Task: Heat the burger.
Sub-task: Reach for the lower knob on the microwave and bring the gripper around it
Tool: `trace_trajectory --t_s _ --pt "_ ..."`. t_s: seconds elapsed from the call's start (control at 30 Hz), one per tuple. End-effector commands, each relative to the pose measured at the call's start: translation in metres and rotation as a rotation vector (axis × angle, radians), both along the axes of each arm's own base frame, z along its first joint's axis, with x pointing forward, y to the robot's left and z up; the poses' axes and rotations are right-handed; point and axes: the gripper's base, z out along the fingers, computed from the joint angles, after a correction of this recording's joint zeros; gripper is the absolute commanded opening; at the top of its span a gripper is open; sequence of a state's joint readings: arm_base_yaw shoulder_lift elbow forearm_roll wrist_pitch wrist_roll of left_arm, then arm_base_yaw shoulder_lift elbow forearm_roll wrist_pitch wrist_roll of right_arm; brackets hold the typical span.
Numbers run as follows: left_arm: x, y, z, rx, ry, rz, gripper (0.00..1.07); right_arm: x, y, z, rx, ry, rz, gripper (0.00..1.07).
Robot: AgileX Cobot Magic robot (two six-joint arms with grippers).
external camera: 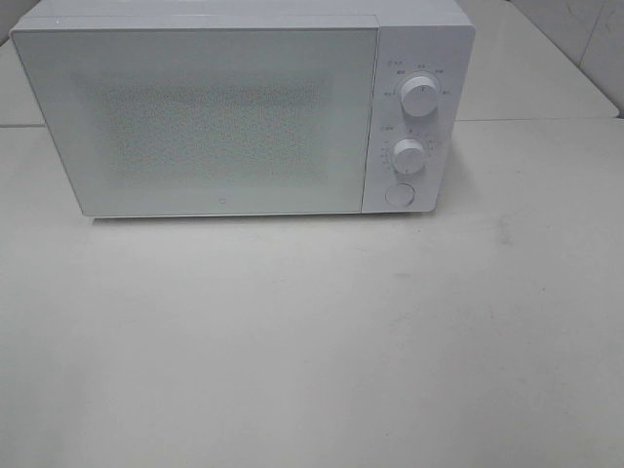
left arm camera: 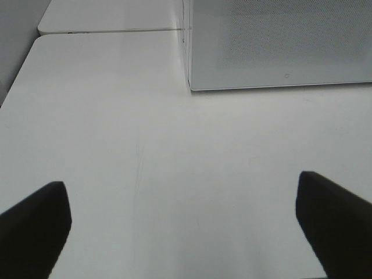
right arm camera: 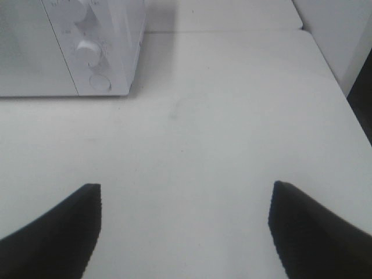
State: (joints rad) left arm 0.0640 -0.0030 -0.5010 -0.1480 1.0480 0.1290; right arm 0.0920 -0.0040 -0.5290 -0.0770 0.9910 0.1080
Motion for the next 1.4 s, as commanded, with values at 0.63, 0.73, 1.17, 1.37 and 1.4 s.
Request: trace_trajectory --t_s 0.63,0.73,1.17,1.37,1.4 --pt "-0.004 0.0 -0.001 -0.008 -0.034 -0.005 1.03 0.084 0.01 0.022 0.002 0.005 0.026 0.76" --pt "-0.004 0.0 -0.001 -0.008 -0.034 -0.005 1.03 0.093 0.011 0.021 -0.001 0.024 0.027 0.76" --pt "-0.004 0.0 -0.001 -0.008 -0.034 -0.005 1.03 0.148 0.017 0.009 -0.005 0.065 0.043 0.76" --pt "-0.004 0.0 -0.001 -0.008 -0.034 -0.005 1.03 0.172 0.02 0.003 -0.003 0.046 0.053 0.76" --pt "-0.004 0.0 -0.001 -0.008 -0.034 -0.005 1.03 0.172 0.02 0.003 -0.003 0.046 0.053 0.76"
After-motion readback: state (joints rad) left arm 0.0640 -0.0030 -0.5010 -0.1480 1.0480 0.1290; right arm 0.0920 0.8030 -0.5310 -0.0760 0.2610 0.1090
